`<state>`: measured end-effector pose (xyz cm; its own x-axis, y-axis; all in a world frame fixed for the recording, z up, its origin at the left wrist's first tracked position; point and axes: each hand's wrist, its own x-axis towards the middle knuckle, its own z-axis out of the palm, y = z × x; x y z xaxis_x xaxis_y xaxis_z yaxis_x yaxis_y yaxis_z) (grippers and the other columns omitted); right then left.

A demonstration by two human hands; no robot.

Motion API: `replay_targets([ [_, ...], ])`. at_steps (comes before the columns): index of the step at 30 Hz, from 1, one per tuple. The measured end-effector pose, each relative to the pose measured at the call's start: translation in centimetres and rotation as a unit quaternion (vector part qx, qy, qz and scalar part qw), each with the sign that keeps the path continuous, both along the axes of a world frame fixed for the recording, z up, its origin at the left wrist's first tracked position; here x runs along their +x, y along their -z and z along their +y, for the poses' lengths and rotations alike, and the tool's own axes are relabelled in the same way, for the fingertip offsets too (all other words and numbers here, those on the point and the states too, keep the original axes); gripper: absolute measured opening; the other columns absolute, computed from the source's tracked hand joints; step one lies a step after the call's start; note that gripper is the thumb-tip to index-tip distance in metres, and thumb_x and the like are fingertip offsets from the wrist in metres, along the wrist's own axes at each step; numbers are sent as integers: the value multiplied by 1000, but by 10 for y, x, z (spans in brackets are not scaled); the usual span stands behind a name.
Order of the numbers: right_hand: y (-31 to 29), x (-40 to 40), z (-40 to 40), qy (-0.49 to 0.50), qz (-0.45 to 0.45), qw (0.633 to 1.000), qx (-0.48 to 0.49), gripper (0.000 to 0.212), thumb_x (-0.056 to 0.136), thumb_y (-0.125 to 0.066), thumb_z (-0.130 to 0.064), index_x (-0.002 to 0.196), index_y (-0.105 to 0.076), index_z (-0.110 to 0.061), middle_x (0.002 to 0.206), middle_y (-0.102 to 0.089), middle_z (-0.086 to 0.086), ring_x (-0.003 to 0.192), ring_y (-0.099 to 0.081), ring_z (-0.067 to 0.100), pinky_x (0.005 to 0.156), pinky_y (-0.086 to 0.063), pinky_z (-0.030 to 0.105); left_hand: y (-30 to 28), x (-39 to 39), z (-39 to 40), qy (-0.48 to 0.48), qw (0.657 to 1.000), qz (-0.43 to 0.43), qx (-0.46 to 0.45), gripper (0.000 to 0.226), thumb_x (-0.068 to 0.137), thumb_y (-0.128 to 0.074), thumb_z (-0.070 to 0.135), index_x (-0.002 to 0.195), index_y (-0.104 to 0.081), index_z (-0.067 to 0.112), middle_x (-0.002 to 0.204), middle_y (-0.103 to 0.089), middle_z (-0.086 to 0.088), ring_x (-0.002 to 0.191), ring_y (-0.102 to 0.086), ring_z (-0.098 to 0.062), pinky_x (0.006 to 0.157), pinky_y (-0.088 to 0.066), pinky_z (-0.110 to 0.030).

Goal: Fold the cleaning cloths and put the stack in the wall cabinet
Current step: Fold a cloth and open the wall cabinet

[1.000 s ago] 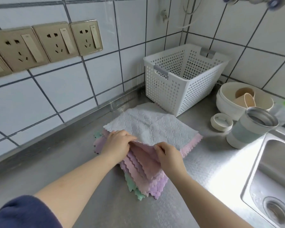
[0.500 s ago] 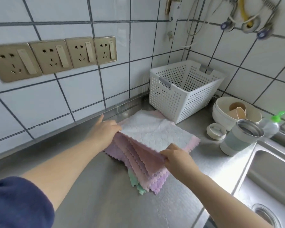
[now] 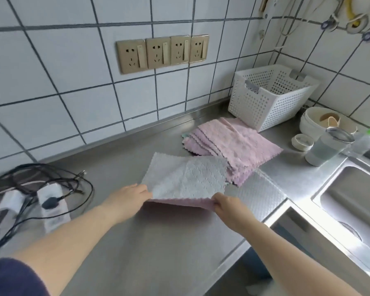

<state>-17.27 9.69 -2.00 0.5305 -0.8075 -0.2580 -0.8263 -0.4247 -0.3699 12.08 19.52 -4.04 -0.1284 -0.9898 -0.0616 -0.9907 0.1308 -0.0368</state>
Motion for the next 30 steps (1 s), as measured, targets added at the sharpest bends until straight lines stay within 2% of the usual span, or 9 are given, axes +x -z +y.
replay_targets([
  [4,22,-2,54,26,30,999,26,26,97,-38,-24,113,-57,-21,104,-67,5,91,-61,26,72,-45,31,16,-9,63,-40,992,64,105,26,92,-38,9,109,-54,18,104,-46,-5,96,-50,-26,70,-33,-28],
  [8,34,-7,99,42,48,997,39,28,96,-38,-21,116,-57,-23,107,-67,6,94,-61,26,77,-48,33,31,-10,109,-79,977,127,148,33,88,-31,21,112,-53,29,103,-43,2,94,-51,-28,76,-42,-33],
  [12,39,-12,125,60,51,996,36,29,94,-40,-24,115,-60,-23,105,-69,4,92,-63,24,78,-50,31,34,-12,126,-104,965,181,158,30,93,-44,21,119,-56,31,112,-51,2,105,-54,-23,90,-45,-38],
  [15,38,-15,133,82,55,994,42,27,92,-46,-28,114,-61,-26,106,-70,0,93,-64,20,77,-50,27,37,-9,132,-135,949,246,144,28,90,-55,27,117,-59,27,117,-58,4,110,-54,-17,94,-43,-33],
  [18,35,-19,132,141,24,988,56,20,90,-53,-34,107,-62,-28,97,-68,-6,85,-61,15,72,-50,25,35,-6,132,-229,898,363,96,31,83,-67,27,113,-63,20,102,-60,3,99,-55,-12,86,-41,-23],
  [21,35,-22,125,223,-68,970,68,10,88,-59,-32,97,-62,-27,89,-61,-8,83,-57,13,66,-45,23,35,-4,128,-314,797,514,42,32,79,-73,15,110,-62,12,98,-61,-3,95,-56,-16,81,-39,-23],
  [24,36,-21,113,263,-111,956,70,7,89,-58,-25,95,-60,-25,89,-60,-8,85,-55,14,68,-42,25,39,0,125,-358,706,609,46,35,82,-68,5,113,-57,16,98,-67,-7,92,-59,-19,80,-44,-26],
  [27,40,-16,103,280,-136,946,95,14,89,-56,-21,103,-61,-23,89,-60,-11,86,-56,13,61,-42,22,43,3,116,-375,670,640,38,43,85,-62,-1,122,-50,17,94,-66,-7,87,-61,-19,80,-46,-28],
  [30,45,-11,88,295,-149,939,98,18,89,-57,-22,107,-60,-25,97,-64,-8,90,-56,14,70,-45,27,45,4,98,-383,660,646,6,41,87,-56,-5,123,-49,13,90,-64,-4,83,-58,-18,76,-45,-25],
])
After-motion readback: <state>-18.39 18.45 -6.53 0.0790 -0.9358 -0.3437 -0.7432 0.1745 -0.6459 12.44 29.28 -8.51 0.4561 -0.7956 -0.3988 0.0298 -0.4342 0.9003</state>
